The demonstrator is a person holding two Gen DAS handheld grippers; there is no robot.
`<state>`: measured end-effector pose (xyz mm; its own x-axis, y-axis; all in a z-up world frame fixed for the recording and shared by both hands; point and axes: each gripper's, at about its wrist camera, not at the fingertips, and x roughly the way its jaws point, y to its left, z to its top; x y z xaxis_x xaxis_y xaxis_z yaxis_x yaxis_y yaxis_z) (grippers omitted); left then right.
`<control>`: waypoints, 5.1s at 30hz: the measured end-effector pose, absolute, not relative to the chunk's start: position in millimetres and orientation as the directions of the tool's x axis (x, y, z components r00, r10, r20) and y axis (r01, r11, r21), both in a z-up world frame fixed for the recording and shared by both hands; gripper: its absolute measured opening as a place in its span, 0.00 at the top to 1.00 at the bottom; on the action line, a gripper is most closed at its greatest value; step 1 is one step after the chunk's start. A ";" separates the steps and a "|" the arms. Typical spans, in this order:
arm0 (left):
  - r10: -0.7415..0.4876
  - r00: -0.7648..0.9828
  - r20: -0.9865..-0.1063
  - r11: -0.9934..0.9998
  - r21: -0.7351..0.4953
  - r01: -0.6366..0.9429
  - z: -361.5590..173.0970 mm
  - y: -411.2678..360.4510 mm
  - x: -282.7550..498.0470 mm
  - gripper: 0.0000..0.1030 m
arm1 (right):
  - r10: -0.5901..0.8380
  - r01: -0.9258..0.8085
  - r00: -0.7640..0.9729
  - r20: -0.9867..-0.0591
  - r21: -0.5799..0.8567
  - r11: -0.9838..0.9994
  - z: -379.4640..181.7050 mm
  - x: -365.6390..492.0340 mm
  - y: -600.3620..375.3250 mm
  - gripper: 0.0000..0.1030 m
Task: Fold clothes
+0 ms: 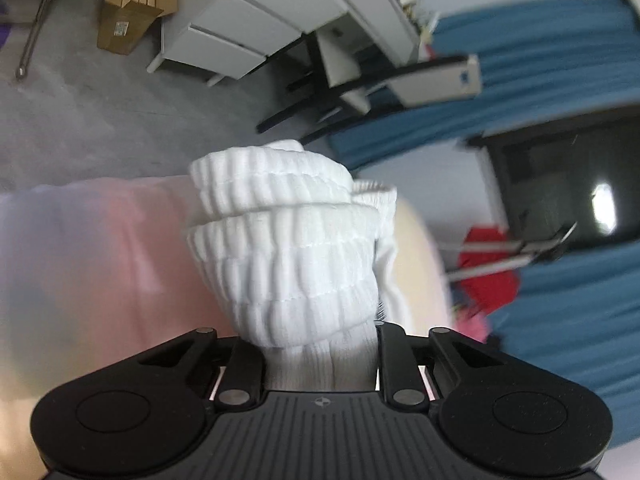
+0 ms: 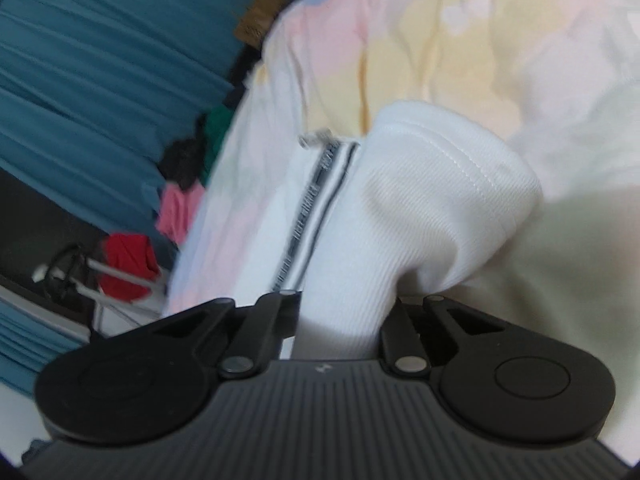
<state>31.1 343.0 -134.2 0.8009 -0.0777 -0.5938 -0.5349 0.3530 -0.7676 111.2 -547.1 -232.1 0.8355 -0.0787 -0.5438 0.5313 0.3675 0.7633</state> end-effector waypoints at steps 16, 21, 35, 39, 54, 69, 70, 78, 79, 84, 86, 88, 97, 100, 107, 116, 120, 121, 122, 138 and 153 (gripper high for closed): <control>0.098 0.720 -0.687 0.499 -0.592 -0.633 -100.9 300.5 -5.2 0.20 | -0.025 0.422 0.902 -0.432 0.865 0.270 -257.8 100.8 -572.1 0.74; 0.234 0.731 -0.641 0.611 -0.488 -0.623 -73.2 251.8 -20.0 0.19 | -0.083 0.439 0.895 -0.438 0.837 0.326 -251.3 112.9 -574.6 0.86; -0.007 0.876 -0.482 0.951 -0.274 -0.143 -69.2 95.0 37.3 0.16 | -0.211 0.493 0.868 -0.449 0.735 0.465 -240.5 141.0 -578.1 0.89; -0.114 0.852 -0.511 0.981 -0.195 0.014 -83.8 34.5 67.2 0.16 | -0.225 0.509 0.858 -0.462 0.701 0.499 -242.4 144.7 -576.6 0.89; -0.093 0.760 -0.643 0.990 0.025 0.142 -159.0 -18.5 104.1 0.09 | -0.409 0.544 0.824 -0.391 0.347 0.764 -194.8 151.7 -520.9 0.89; -0.122 0.776 -0.619 0.992 -0.083 0.090 -123.7 8.2 91.4 0.09 | -0.114 0.106 0.994 -0.006 -0.313 0.944 -116.5 110.4 -269.1 0.89; -0.124 0.784 -0.608 0.991 -0.109 0.073 -117.6 15.7 88.9 0.09 | -0.078 0.062 0.996 -0.032 -0.346 0.936 -125.9 108.1 -252.7 0.89; -0.154 0.822 -0.548 0.959 -0.282 -0.008 -87.7 64.0 79.1 0.09 | 0.065 -0.242 0.945 -0.319 -0.554 0.797 -221.9 96.8 -149.8 0.89; -0.157 0.822 -0.547 0.957 -0.291 -0.011 -86.8 66.9 78.1 0.09 | 0.049 -0.238 0.945 -0.322 -0.580 0.779 -229.6 95.4 -145.0 0.88; -0.175 0.834 -0.523 0.946 -0.326 -0.005 -81.5 74.1 74.0 0.09 | 0.023 -0.190 0.956 -0.294 -0.556 0.809 -213.8 89.7 -145.2 0.88; -0.186 0.843 -0.504 0.937 -0.349 -0.002 -77.7 78.3 73.3 0.09 | 0.030 -0.159 0.965 -0.261 -0.490 0.857 -195.6 85.9 -143.0 0.88; -0.203 0.850 -0.485 0.925 -0.380 0.004 -76.1 80.7 73.0 0.09 | 0.049 -0.142 0.974 -0.223 -0.424 0.894 -179.0 81.0 -139.5 0.88; -0.287 0.832 -0.474 0.880 -0.474 0.034 -84.6 91.8 78.1 0.09 | 0.131 -0.331 0.906 -0.402 -0.481 0.812 -204.4 74.9 -102.6 0.74; -0.336 0.835 -0.436 0.853 -0.517 0.073 -82.7 93.3 75.7 0.09 | 0.205 -0.417 0.858 -0.471 -0.407 0.813 -182.0 63.6 -110.1 0.51; -0.478 0.792 -0.379 0.797 -0.566 0.209 -86.1 82.8 69.5 0.12 | 0.445 -0.490 0.720 -0.533 0.064 0.869 -116.7 26.1 -169.4 0.19; -0.555 0.694 -0.458 0.807 -0.498 0.318 -110.7 40.4 64.8 0.31 | 0.018 0.038 0.856 -0.516 0.098 0.994 -122.8 58.6 -260.1 0.19; -0.551 0.650 -0.524 0.828 -0.442 0.346 -123.8 19.4 64.0 0.32 | -0.030 0.162 0.745 -0.666 0.137 0.977 -169.7 89.9 -282.0 0.17; -0.550 0.641 -0.535 0.830 -0.432 0.352 -126.8 16.3 63.3 0.32 | -0.024 0.176 0.738 -0.674 0.158 0.972 -174.7 90.1 -284.0 0.16; -0.549 0.634 -0.544 0.832 -0.425 0.356 -129.5 14.0 62.0 0.32 | -0.031 0.174 0.741 -0.671 0.147 0.974 -173.1 89.9 -281.1 0.16; -0.511 0.654 -0.558 0.859 -0.368 0.357 -125.8 6.7 56.7 0.81 | -0.045 0.164 0.770 -0.637 0.129 0.978 -168.5 100.5 -285.5 0.16; -0.572 0.531 -0.625 0.794 -0.584 0.168 -150.0 37.8 53.6 0.86 | 0.168 -0.042 0.820 -0.547 0.235 0.971 -159.2 92.5 -271.1 0.18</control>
<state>53.6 37.8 -150.0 0.5311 -0.5720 -0.6251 0.1685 0.7943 -0.5837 92.5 -271.1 -159.2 0.8198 0.1681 -0.5475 -0.0425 0.9712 0.2346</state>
